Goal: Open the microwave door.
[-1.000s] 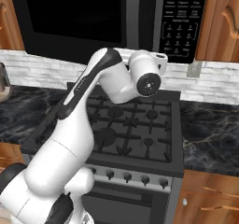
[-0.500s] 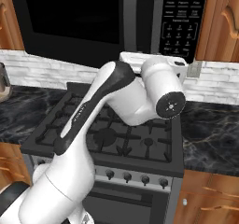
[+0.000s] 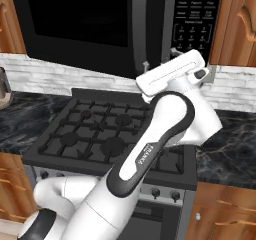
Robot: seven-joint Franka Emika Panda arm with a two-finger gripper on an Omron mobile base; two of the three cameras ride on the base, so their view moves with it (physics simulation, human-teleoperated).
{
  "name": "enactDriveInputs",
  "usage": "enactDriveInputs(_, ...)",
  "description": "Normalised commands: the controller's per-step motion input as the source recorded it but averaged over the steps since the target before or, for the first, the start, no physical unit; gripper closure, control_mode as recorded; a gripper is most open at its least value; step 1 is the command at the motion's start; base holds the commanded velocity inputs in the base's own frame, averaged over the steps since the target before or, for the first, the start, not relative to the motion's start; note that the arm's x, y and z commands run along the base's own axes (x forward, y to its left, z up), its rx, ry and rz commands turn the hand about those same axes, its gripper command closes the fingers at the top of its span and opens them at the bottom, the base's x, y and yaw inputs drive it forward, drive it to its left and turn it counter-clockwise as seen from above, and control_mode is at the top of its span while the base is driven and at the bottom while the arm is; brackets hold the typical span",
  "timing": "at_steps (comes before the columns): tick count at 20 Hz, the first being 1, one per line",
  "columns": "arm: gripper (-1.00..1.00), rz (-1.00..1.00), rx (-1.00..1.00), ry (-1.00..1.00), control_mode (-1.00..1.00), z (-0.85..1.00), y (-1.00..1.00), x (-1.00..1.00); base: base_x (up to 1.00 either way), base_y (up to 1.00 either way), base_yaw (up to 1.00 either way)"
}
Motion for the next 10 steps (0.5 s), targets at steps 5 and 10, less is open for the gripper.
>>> enactDriveInputs(5, -1.00, 0.11, -0.46, -0.25, -1.00, -0.02, -0.24, 0.36, 0.00, 0.00, 0.00)
enactDriveInputs(10, -1.00, 0.00, -0.45, -0.05, -1.00, 0.00, -0.31, 0.50, 0.00, 0.00, 0.00)
